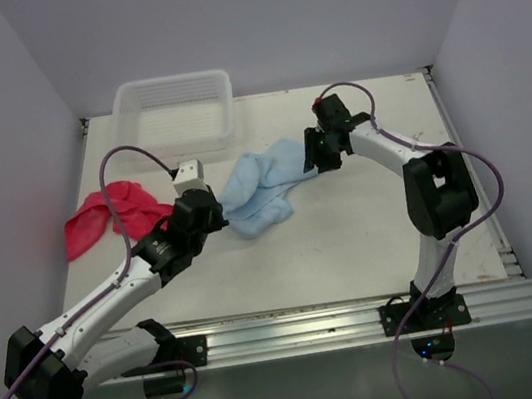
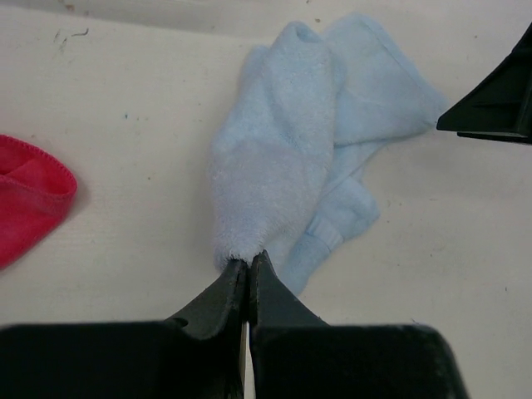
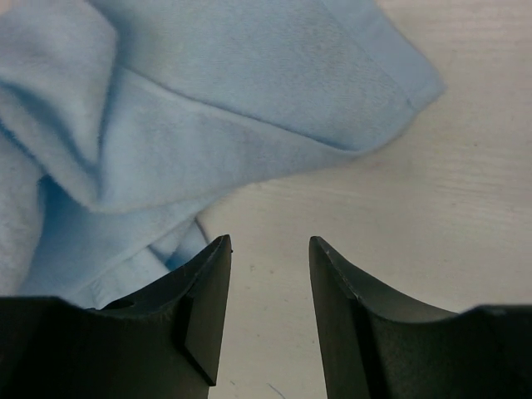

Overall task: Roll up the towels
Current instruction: Flatten the towel

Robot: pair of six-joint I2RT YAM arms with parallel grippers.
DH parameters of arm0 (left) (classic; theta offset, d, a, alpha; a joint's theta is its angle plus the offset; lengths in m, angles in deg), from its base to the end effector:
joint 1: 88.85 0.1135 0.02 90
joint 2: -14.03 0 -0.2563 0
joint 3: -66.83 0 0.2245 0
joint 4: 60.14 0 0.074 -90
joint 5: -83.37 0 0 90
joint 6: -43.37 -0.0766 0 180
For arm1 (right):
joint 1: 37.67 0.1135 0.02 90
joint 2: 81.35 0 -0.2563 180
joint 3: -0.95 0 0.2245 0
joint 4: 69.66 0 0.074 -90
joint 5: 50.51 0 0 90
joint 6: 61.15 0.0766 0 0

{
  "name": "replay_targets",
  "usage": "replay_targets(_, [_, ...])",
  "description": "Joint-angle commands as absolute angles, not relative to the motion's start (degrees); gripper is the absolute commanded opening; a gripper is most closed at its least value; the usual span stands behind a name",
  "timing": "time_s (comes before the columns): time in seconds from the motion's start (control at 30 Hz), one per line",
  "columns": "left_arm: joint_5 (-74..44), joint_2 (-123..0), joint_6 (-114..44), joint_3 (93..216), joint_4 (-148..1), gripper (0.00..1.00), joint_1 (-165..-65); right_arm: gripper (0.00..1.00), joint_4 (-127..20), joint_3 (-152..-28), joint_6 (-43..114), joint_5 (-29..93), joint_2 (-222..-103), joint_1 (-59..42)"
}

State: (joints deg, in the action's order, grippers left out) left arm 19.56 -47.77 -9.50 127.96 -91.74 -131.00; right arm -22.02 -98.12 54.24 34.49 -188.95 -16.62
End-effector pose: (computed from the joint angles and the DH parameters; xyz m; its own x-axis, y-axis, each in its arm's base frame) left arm 0.2036 -0.1387 0.2605 -0.5121 -0.2671 -0.8164 0.0206 0.9463 -0.3225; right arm 0.3739 0.1511 0.1996 -0.8732 0.1216 -0.4719 -0.0318 0.9521 0.3041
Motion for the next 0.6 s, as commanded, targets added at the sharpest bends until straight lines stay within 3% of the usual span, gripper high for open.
replay_targets(0.0, [22.46, -44.25, -7.34, 125.85, -91.98, 0.0, -131.22, 0.46, -27.7, -94.71, 61.62, 35.45, -190.6, -21.66])
replay_targets(0.57, [21.58, -39.32, -7.78, 120.04, -92.25, 0.0, -131.3, 0.52, -33.15, -97.26, 67.79, 32.54, -200.26, -26.6])
